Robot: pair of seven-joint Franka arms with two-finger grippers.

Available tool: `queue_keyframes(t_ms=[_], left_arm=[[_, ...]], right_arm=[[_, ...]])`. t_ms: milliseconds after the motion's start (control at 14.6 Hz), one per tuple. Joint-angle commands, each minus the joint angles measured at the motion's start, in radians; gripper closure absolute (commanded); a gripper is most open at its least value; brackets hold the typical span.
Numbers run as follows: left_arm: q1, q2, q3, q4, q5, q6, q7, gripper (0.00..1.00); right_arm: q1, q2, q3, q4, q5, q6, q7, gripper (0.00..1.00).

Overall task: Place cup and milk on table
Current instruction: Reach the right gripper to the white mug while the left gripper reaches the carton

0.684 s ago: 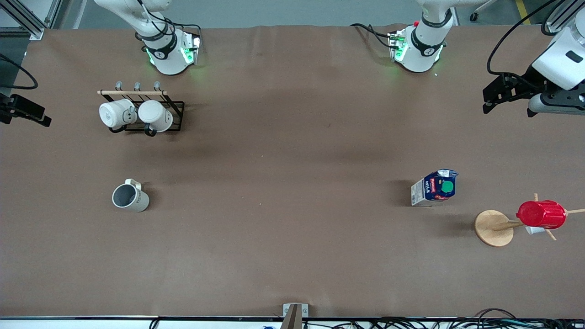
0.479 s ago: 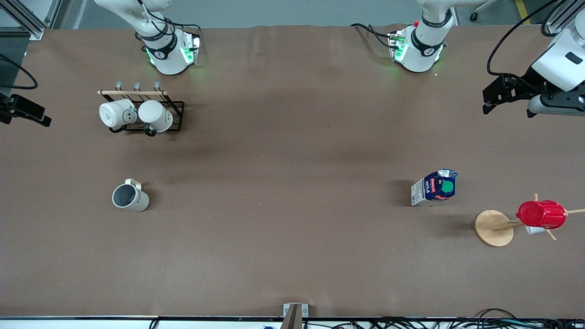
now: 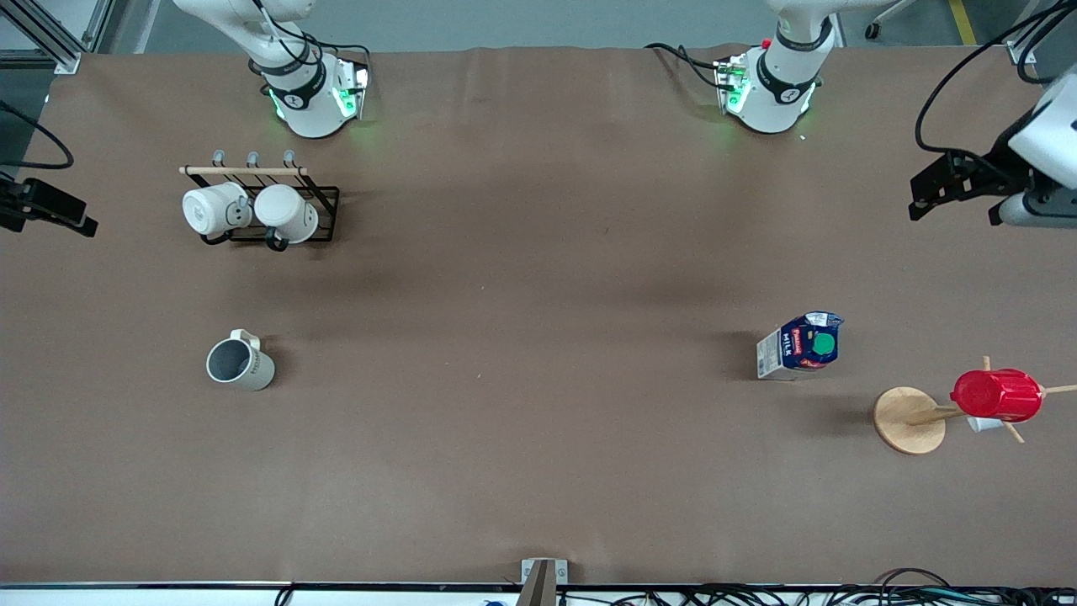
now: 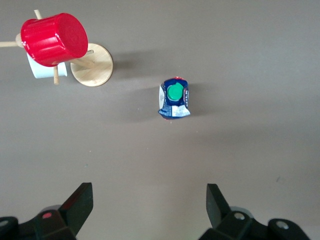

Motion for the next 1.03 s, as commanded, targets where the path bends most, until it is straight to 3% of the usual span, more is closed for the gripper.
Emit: queue_keyframes(t_ms=[0,342,684,957], left_arm=[[0.0,0.043,-0.001,-0.045,-0.008,0.089,0.0,0.0],[-0.006,0.095,-0.01,-0.272,-0.007,0.424,-0.001,0.0],[-0.013,0.215,-0.014,-0.278,-0.007,0.514,-0.067,0.0],[-0.019,0.266,-0.016,-0.278,-0.005,0.568,-0.091,0.0]], right_arm=[[-0.003,0.074,0.006,-0.007,-0.007,0.07,-0.012,0.0],[0.001,0.236,0.006,-0.035,-0.006,0.304,-0.078,0.0],[0.011,0.256,0.006,-0.263,-0.018,0.626,-0.184,0.0],[0.001,0.287,0.006,-0.372,-0.021,0.786,-0.264,0.0]])
